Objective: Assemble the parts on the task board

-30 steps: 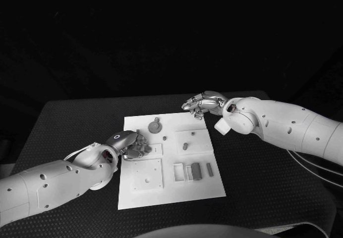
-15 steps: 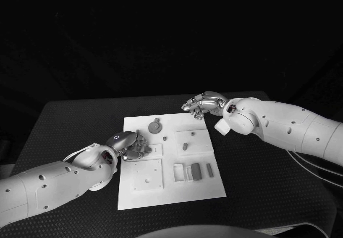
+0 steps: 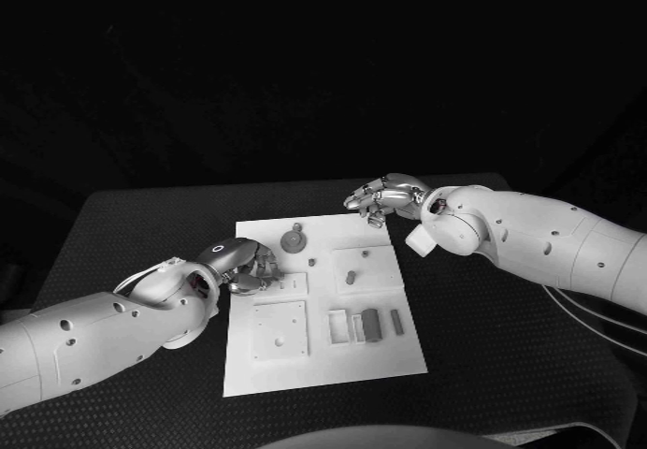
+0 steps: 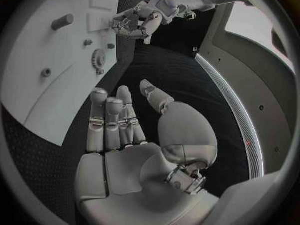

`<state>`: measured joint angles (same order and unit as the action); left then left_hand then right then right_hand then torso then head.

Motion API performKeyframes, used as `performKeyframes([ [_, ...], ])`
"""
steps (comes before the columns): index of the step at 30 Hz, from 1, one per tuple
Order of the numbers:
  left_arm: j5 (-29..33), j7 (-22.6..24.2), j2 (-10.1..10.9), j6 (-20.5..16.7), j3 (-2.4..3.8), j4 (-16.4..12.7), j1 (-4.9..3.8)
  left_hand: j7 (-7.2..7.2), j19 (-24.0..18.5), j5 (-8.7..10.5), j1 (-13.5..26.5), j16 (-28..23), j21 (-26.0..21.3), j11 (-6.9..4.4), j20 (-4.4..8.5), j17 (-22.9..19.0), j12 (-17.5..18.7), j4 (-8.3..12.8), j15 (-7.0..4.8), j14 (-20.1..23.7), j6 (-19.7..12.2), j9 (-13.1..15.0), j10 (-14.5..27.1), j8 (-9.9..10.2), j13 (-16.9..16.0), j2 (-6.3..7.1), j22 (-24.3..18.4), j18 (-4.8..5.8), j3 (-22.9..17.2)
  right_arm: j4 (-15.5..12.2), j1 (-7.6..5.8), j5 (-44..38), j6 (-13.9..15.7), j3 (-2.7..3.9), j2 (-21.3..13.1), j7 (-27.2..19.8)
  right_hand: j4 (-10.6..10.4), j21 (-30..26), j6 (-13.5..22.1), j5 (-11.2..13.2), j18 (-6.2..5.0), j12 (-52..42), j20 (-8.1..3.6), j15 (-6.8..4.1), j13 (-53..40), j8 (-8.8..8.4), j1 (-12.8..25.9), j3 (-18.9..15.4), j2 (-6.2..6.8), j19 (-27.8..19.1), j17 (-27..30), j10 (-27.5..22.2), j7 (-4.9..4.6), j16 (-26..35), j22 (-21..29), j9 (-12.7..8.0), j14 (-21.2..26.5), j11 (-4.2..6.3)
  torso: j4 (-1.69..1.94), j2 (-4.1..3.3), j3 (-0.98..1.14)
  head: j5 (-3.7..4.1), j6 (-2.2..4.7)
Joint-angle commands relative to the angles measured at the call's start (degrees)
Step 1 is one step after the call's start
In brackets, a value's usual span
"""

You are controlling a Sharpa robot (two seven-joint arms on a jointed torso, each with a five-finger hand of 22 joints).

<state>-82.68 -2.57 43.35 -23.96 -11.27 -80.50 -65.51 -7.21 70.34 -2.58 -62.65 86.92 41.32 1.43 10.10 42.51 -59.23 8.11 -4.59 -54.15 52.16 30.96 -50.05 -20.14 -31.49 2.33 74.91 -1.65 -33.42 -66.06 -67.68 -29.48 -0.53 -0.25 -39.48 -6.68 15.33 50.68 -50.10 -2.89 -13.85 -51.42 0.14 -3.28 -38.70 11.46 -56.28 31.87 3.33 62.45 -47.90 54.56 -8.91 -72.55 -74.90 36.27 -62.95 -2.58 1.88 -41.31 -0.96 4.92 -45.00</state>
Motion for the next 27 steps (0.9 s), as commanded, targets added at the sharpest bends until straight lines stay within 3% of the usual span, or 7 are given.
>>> performKeyframes([
  [1,-2.5,-1.7,-0.2,4.9,0.02,-0.6,-0.75,-0.55,-0.4,-0.20,-1.0,0.3,0.3,0.23,0.01,0.0,-0.1,-0.9,0.09,-0.4,0.1,0.1,0.2,-0.2,0.1,-0.51,1.2,-5.64,-0.4,0.0,0.04,-0.1,-0.4,0.01,0.1,-0.4,-0.4,-0.4,0.0,-0.2,-1.15,-0.2,-0.25,-0.03,0.1,-0.33,0.6,0.0,-0.17,0.2,0.1,-0.2,-0.34,0.3,-0.9,-0.1,0.3,-0.32,-0.03,-0.02,-0.03,-0.16,0.01],
  [10,-8.0,-6.4,-1.4,12.3,-0.01,-1.5,-3.72,-0.48,-0.2,-0.20,-0.7,0.5,0.4,0.17,0.02,0.1,-0.2,-1.3,0.04,-0.5,0.4,0.1,0.2,-0.3,0.1,1.25,1.2,-5.81,-0.2,0.1,0.04,-0.1,-0.5,0.01,0.3,-0.4,-0.4,-0.4,0.0,-0.2,-1.15,-0.2,-0.25,-0.03,0.1,-0.33,0.6,0.0,-0.15,0.2,0.1,-0.2,-0.34,0.3,-0.9,-0.1,0.3,-0.33,-0.06,-0.04,-0.03,-0.25,0.01],
  [17,-13.4,-11.9,-2.5,16.8,-0.07,-2.5,-5.27,-0.39,-0.1,-0.20,-0.7,0.6,0.5,0.10,0.08,0.1,-0.2,-1.5,-0.03,-0.7,0.7,0.1,0.2,-0.4,0.2,1.79,1.2,-5.93,-0.2,0.1,0.03,-0.1,-0.4,0.01,0.4,-0.3,-0.4,-0.4,0.0,-0.2,-1.15,-0.2,-0.26,-0.03,0.1,-0.32,0.6,0.0,-0.14,0.2,0.1,-0.2,-0.35,0.3,-0.9,-0.1,0.3,-0.33,-0.09,-0.06,0.01,-0.34,-0.01],
  [22,-16.6,-15.5,-3.6,20.7,-0.22,-2.9,-5.60,-0.34,0.0,-0.20,-0.9,0.6,0.5,0.05,0.10,0.0,-0.2,-1.4,-0.09,-0.8,0.8,0.1,0.1,-0.4,0.3,2.25,1.1,-5.98,-0.2,0.1,0.03,-0.1,-0.4,0.01,0.4,-0.3,-0.4,-0.4,0.0,-0.2,-1.15,-0.2,-0.26,-0.03,0.1,-0.32,0.6,0.0,-0.12,0.2,0.1,-0.2,-0.35,0.3,-0.9,-0.1,0.3,-0.33,-0.06,-0.04,0.01,-0.42,-0.06],
  [27,-17.9,-17.9,-4.3,22.2,-0.34,-3.1,-5.62,-0.31,0.1,-0.20,-0.7,0.6,0.5,0.01,0.10,0.0,-0.2,-1.6,-0.11,-1.0,0.9,0.1,-0.1,-0.5,0.3,2.69,1.1,-5.99,-0.1,0.1,0.03,-0.1,-0.4,0.01,0.5,-0.3,-0.4,-0.4,0.0,-0.2,-1.15,-0.2,-0.26,-0.03,0.1,-0.32,0.6,0.0,-0.12,0.2,0.1,-0.2,-0.35,0.3,-0.9,-0.1,0.3,-0.33,-0.05,-0.04,0.02,-0.41,-0.12],
])
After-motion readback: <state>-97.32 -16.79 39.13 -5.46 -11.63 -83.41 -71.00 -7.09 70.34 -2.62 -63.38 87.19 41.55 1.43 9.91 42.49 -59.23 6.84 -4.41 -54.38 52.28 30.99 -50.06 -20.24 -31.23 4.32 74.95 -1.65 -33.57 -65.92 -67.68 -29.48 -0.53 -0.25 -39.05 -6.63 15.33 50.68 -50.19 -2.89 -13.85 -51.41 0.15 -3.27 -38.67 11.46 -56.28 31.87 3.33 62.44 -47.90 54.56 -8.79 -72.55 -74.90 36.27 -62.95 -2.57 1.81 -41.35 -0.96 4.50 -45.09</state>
